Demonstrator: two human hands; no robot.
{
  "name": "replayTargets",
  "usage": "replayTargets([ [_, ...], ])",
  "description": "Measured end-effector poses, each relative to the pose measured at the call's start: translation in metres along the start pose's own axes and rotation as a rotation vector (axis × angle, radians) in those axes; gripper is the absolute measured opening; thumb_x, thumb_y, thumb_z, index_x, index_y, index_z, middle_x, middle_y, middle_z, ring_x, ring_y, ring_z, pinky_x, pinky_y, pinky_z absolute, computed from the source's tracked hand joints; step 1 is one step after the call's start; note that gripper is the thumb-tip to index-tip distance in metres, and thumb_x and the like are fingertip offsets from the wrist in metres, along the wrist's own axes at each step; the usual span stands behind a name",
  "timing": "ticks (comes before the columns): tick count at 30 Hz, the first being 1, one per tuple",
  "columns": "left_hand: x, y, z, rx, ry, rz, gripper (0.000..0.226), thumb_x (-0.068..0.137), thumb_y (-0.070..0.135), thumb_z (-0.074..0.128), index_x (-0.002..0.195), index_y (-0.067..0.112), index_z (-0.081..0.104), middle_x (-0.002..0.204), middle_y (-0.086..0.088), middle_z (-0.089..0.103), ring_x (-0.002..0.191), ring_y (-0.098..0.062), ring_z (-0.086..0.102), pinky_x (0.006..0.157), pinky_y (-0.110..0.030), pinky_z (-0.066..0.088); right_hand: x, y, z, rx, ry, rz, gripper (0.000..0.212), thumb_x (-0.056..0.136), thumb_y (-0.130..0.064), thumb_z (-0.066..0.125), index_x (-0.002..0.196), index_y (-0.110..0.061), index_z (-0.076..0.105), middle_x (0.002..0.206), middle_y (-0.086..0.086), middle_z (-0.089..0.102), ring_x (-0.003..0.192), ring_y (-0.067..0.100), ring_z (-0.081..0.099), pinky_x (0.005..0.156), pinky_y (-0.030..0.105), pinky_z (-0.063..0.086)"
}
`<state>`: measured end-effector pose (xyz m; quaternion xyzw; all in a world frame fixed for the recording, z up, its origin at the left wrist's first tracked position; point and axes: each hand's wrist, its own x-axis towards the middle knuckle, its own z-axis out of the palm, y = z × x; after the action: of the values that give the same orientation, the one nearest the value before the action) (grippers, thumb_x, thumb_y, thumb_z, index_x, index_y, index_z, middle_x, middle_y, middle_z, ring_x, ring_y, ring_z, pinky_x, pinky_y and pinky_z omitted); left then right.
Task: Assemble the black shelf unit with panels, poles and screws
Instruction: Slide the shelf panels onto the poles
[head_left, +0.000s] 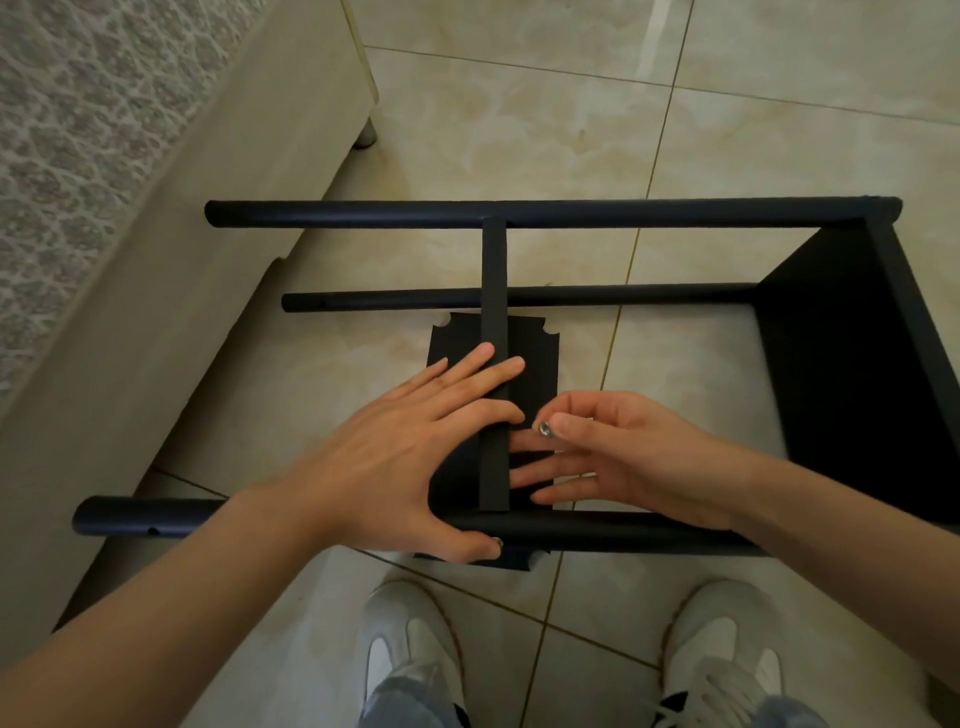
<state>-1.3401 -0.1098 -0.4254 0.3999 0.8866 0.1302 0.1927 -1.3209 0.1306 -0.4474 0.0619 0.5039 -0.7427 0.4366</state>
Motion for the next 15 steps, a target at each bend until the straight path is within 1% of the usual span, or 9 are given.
replayTargets([
  [3,-0.001,-0.003,0.002,-0.022,0.02,0.0,0.098,0.072,0.078,0.062,0.153,0.036,0.027,0.167,0.017,-0.002,0.152,-0.004,-0.012,0.121,-0.018,-0.01,0.009,-0.006,-0.006,-0.13,-0.008,0.096,0.024,0.092,-0.023,0.06,0.111,-0.008,0.061,0.113,0.011,0.072,0.105,0.026,0.07,0.086,0.034,0.058],
  [7,-0.004,-0.006,0.005,-0.016,0.019,-0.009,0.111,0.074,0.077,0.063,0.16,0.031,0.011,0.167,0.018,-0.006,0.152,-0.004,-0.013,0.12,-0.019,-0.011,0.025,-0.008,-0.004,-0.312,-0.028,0.211,0.013,0.094,-0.018,0.061,0.104,-0.016,0.069,0.102,0.006,0.075,0.096,0.018,0.071,0.084,0.028,0.057],
  [10,-0.006,-0.008,0.007,-0.018,0.02,-0.013,0.112,0.074,0.077,0.063,0.16,0.03,0.009,0.167,0.018,-0.007,0.152,-0.005,-0.013,0.12,-0.02,-0.01,0.035,-0.003,0.001,-0.332,-0.069,0.258,0.012,0.095,-0.016,0.061,0.099,-0.018,0.072,0.104,0.008,0.074,0.095,0.018,0.069,0.09,0.032,0.055],
  [12,-0.006,-0.009,0.008,-0.024,0.02,-0.01,0.111,0.074,0.078,0.061,0.16,0.031,0.009,0.166,0.019,-0.008,0.152,-0.005,-0.013,0.12,-0.019,-0.011,0.04,0.001,0.003,-0.376,-0.074,0.273,0.013,0.095,-0.017,0.061,0.102,-0.016,0.073,0.107,0.008,0.074,0.095,0.017,0.068,0.093,0.032,0.054],
  [15,-0.007,-0.009,0.008,-0.029,0.023,-0.002,0.11,0.074,0.078,0.06,0.16,0.032,0.008,0.166,0.02,-0.009,0.152,-0.005,-0.013,0.119,-0.019,-0.011,0.046,0.005,0.007,-0.414,-0.07,0.291,0.019,0.094,-0.016,0.063,0.108,-0.008,0.072,0.109,0.009,0.073,0.092,0.015,0.068,0.089,0.028,0.055],
])
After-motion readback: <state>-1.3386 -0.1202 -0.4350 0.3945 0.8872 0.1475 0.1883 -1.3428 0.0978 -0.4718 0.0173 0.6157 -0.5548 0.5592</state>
